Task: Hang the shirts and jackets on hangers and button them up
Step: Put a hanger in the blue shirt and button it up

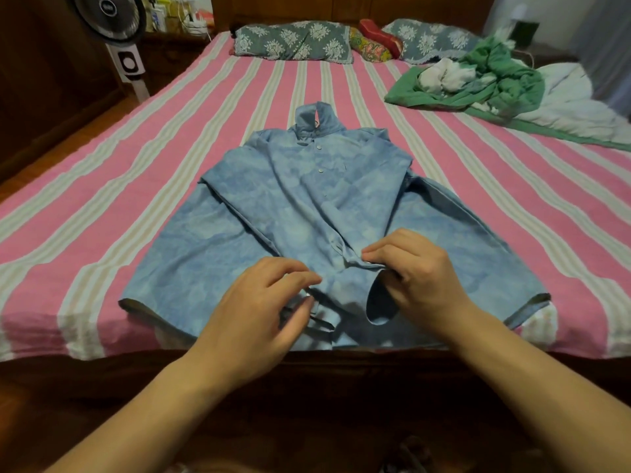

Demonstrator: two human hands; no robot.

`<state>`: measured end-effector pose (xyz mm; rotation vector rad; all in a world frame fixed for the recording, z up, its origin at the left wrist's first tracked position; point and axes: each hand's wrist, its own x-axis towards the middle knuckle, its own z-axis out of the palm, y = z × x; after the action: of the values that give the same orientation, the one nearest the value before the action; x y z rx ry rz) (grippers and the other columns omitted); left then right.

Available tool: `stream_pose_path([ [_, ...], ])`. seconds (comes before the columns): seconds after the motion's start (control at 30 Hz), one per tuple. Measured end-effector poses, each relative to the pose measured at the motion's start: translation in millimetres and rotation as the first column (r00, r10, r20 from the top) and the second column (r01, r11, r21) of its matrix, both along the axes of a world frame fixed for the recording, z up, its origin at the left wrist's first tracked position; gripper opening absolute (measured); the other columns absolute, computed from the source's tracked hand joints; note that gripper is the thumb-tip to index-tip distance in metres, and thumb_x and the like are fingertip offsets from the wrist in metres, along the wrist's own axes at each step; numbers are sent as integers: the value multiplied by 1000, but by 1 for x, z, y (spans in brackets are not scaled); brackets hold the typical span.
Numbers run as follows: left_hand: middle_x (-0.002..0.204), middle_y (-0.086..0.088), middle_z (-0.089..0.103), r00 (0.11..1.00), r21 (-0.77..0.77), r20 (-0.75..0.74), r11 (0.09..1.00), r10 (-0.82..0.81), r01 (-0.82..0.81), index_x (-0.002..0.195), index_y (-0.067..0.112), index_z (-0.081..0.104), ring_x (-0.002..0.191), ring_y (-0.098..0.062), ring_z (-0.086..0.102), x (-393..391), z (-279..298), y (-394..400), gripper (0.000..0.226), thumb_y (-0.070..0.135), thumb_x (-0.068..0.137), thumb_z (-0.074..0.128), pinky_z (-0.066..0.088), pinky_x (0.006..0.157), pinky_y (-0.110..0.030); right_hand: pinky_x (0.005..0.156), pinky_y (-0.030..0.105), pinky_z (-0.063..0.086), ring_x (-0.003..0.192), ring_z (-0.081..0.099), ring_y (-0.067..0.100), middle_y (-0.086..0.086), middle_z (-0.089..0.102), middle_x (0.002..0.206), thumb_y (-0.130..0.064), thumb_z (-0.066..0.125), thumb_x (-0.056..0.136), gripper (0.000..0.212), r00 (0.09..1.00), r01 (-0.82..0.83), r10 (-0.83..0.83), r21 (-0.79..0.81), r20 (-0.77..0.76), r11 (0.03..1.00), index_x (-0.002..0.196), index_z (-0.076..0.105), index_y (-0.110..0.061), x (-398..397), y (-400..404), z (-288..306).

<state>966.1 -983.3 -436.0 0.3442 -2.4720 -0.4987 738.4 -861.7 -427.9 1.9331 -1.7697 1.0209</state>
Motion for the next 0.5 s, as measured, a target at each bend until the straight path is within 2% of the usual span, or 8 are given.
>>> stream_pose_path([
  [0.07, 113, 12, 62, 999, 79, -33, 997, -5, 8, 115, 21, 70, 110, -7, 58, -4, 2, 5, 28, 39, 97, 59, 49, 90, -32, 80, 27, 50, 86, 64, 25, 9, 72, 95, 2, 47, 74, 34, 1000, -19, 19, 14, 23, 1000, 92, 75, 0, 2, 4, 1],
  [0.13, 109, 15, 61, 998, 182, -60, 983, 1, 10, 114, 22, 66, 106, -5, 57, -11, 6, 15, 41, 57, 93, 59, 45, 90, -25, 80, 28, 50, 86, 63, 25, 7, 72, 97, -1, 50, 74, 31, 999, -42, 42, 42, 15, 998, 94, 75, -2, 8, 3, 3],
  [0.2, 106, 14, 57, 997, 193, -56, 981, 45, -33, 111, 22, 61, 101, -6, 55, -22, 7, 24, 50, 64, 84, 65, 43, 87, -22, 78, 32, 50, 85, 64, 26, 5, 72, 97, -7, 54, 76, 28, 998, -63, 63, 85, -6, 994, 95, 75, -4, 15, -2, 4],
  [0.27, 100, 11, 54, 992, 122, -76, 988, 102, -92, 105, 21, 58, 92, -10, 54, -31, 5, 28, 39, 48, 81, 73, 43, 80, -26, 80, 33, 52, 87, 67, 21, 1, 74, 97, -14, 56, 77, 29, 995, -94, 83, 188, 62, 978, 98, 76, -9, 17, -6, 8],
  [0.37, 88, 8, 52, 979, 58, -161, 991, 126, -118, 90, 16, 58, 78, -13, 52, -35, 1, 24, 12, 12, 83, 67, 44, 67, -32, 81, 28, 53, 88, 69, 8, -7, 75, 98, -18, 75, 83, 24, 917, -239, 33, 480, 399, 844, 107, 77, -18, 9, -7, 14],
  [0.43, 86, 2, 55, 976, 6, -200, 996, 85, -86, 87, 12, 63, 75, -17, 54, -34, -1, 22, 7, 6, 88, 61, 45, 64, -34, 82, 26, 54, 90, 71, 9, -7, 76, 98, -12, 79, 84, 24, 835, -332, -33, 551, 549, 766, 106, 78, -20, 2, -4, 15],
  [0.5, 88, -5, 60, 974, -68, -221, 996, 46, -62, 91, 8, 70, 75, -22, 59, -34, -3, 22, 13, 8, 93, 56, 49, 63, -37, 82, 29, 55, 89, 72, 12, -6, 77, 94, -8, 77, 85, 20, 829, -302, -69, 547, 555, 781, 101, 79, -20, -2, -7, 15],
])
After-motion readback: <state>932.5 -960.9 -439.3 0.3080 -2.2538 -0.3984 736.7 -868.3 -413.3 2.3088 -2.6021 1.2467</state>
